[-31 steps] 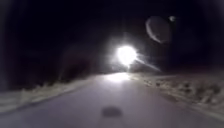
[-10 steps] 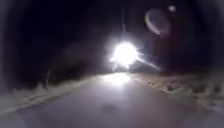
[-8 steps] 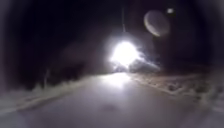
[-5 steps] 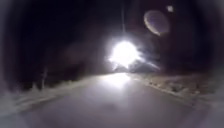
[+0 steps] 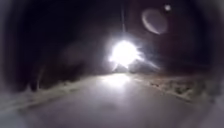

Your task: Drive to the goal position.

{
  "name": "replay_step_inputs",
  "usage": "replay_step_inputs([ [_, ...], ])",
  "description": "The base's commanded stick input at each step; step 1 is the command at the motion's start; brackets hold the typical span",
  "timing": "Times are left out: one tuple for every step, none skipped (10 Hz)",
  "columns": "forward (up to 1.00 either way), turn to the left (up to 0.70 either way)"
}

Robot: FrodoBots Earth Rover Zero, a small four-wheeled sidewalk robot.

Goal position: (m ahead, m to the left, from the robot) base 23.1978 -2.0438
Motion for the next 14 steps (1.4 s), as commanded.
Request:
replay_step_inputs([
  [0.85, 0.0],
  [0.85, 0.0],
  [0.85, 0.0],
  [0.85, 0.0],
  [0.85, 0.0],
  [0.85, 0.0],
  [0.85, 0.0],
  [0.85, 0.0],
  [0.85, 0.0],
  [0.85, 0.0],
  [0.85, 0.0],
  [0.85, 0.0],
  [0.85, 0.0],
  [0.85, 0.0],
])
